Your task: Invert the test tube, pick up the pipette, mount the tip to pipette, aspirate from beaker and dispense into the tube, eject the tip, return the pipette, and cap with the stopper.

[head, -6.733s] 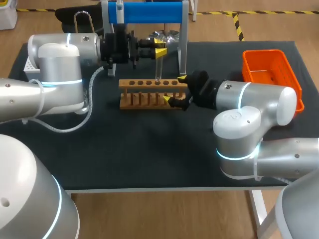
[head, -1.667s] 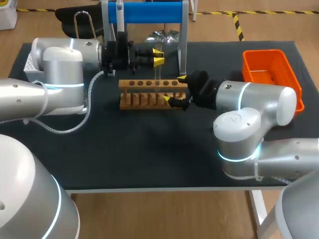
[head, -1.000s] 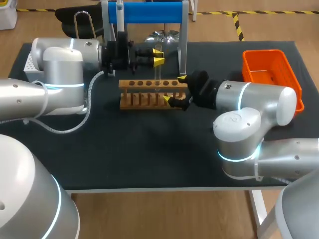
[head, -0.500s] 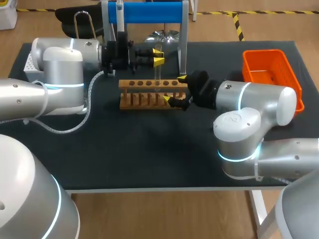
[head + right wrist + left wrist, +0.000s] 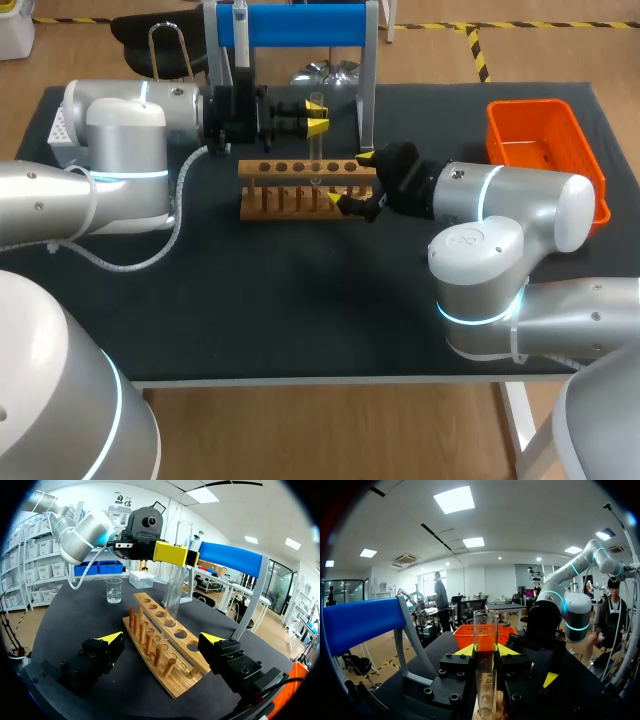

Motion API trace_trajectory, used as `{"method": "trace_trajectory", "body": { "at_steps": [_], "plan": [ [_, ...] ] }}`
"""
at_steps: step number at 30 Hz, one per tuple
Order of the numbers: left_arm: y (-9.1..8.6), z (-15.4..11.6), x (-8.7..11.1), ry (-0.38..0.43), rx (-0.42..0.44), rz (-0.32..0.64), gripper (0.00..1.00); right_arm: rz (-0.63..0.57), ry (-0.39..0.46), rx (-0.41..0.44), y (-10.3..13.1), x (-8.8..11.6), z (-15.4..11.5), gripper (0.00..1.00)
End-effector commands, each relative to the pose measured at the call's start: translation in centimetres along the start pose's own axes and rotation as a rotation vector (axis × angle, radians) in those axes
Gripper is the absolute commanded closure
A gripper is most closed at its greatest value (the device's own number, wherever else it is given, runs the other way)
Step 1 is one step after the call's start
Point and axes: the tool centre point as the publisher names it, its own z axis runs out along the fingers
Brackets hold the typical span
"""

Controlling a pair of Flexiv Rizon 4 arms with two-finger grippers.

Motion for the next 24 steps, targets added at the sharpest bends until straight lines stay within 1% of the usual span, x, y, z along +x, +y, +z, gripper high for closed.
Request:
{"method": "trace_trajectory", "body": {
  "at_steps": [1, 5, 24],
  "plan": [
    [0.2, 0.0, 0.0, 0.000, 0.002, 0.006, 1.00, 0.000, 0.003, 0.004, 0.1, -0.1, -0.1, 0.00],
    [0.4, 0.0, 0.0, -0.006, -0.026, 0.018, 1.00, 0.000, 0.003, 0.004, 0.1, -0.1, -0.1, 0.00],
    [1.4, 0.1, 0.1, -0.005, -0.011, 0.028, 1.00, 0.000, 0.003, 0.004, 0.1, -0.1, -0.1, 0.00]
  ]
}}
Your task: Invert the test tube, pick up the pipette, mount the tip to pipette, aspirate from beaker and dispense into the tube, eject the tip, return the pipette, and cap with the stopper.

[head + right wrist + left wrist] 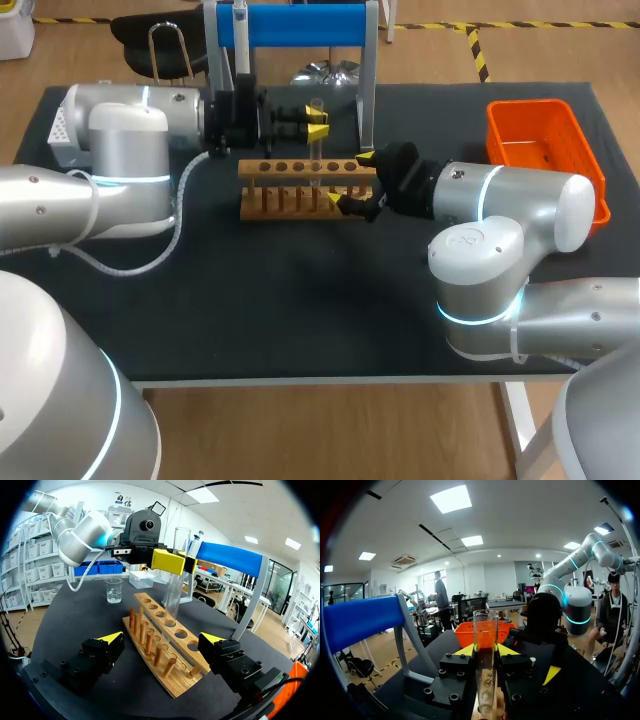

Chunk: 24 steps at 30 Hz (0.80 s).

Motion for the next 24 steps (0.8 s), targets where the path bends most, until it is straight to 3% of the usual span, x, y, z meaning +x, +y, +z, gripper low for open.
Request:
{"method": "trace_trajectory", "body": {
  "at_steps": [1, 24],
  "plan": [
    [0.5, 0.0, -0.1, 0.003, 0.006, -0.003, 1.00, 0.000, 0.003, 0.004, 0.1, -0.1, -0.1, 0.00],
    [1.8, 0.1, -0.1, 0.004, 0.018, -0.017, 1.00, 0.000, 0.003, 0.004, 0.1, -0.1, -0.1, 0.00]
  ]
}}
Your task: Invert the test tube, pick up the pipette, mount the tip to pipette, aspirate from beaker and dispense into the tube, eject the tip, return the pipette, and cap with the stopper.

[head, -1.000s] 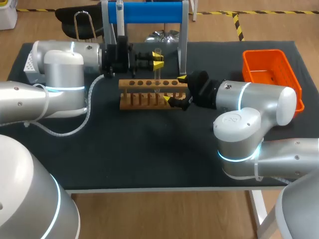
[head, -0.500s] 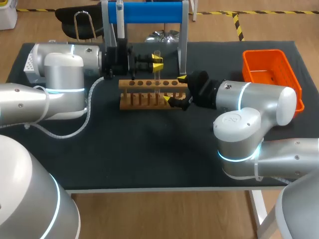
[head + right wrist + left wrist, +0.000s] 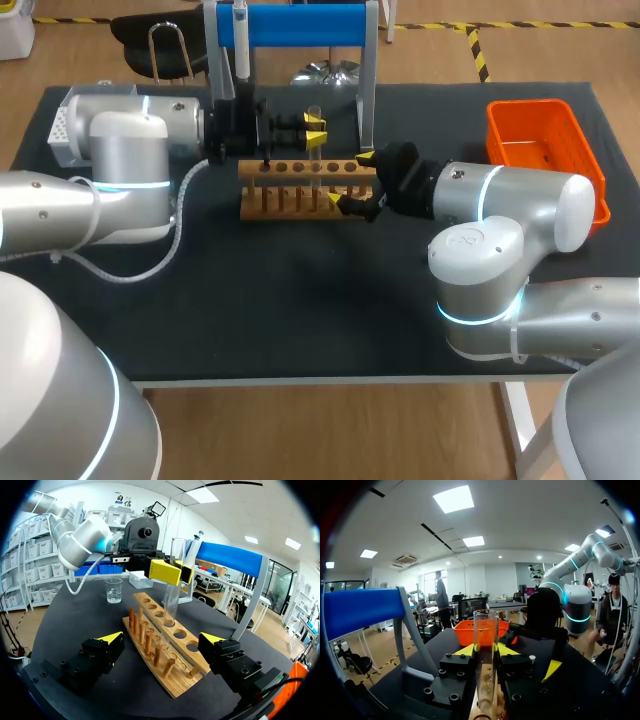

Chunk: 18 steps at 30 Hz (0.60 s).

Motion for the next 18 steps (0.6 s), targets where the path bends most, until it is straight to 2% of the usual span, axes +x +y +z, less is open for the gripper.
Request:
{"method": "trace_trajectory", "body": {
  "at_steps": [1, 18],
  "plan": [
    [0.5, 0.2, -0.2, 0.006, 0.007, 0.000, 1.00, 0.000, 0.003, 0.004, 0.1, -0.1, -0.1, 0.00],
    [1.6, -0.1, 0.0, -0.008, 0.004, -0.010, 1.00, 0.000, 0.003, 0.004, 0.1, -0.1, -0.1, 0.00]
  ]
}}
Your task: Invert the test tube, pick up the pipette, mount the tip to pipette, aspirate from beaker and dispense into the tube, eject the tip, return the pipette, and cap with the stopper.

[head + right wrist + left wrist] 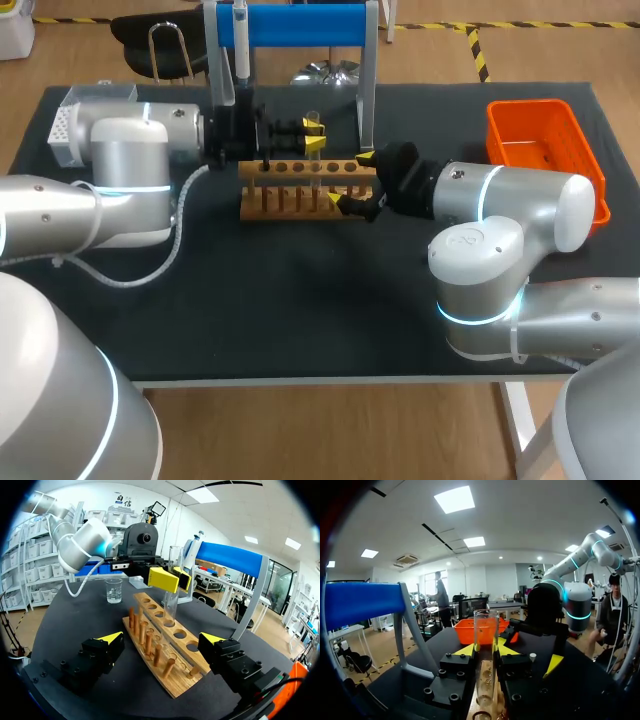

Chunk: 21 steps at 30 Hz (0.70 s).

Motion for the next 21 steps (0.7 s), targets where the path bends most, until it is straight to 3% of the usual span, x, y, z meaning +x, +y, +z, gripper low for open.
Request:
{"method": "trace_trajectory", "body": {
  "at_steps": [1, 4, 6, 7, 14, 21],
  "plan": [
    [0.4, 0.0, 0.0, -0.003, 0.000, -0.003, 1.00, 0.000, 0.003, 0.004, 0.1, -0.1, -0.1, 0.00],
    [0.4, 0.0, 0.0, -0.001, -0.003, -0.001, 1.00, 0.000, 0.003, 0.004, 0.1, -0.1, -0.1, 0.00],
    [0.4, -0.1, 0.1, 0.002, -0.009, -0.004, 0.50, 0.000, 0.003, 0.004, 0.1, -0.1, -0.1, 0.00],
    [0.4, -0.1, 0.1, 0.005, -0.019, -0.008, 0.02, 0.000, 0.003, 0.004, 0.1, -0.1, -0.1, 0.00],
    [-0.8, -0.4, 0.4, 0.003, -0.046, -0.010, 0.00, 0.000, 0.003, 0.004, 0.1, -0.1, -0.1, 0.00],
    [-2.9, -3.1, 1.5, -0.017, -0.122, -0.038, 0.00, 0.000, 0.003, 0.004, 0.1, -0.1, -0.1, 0.00]
  ]
}}
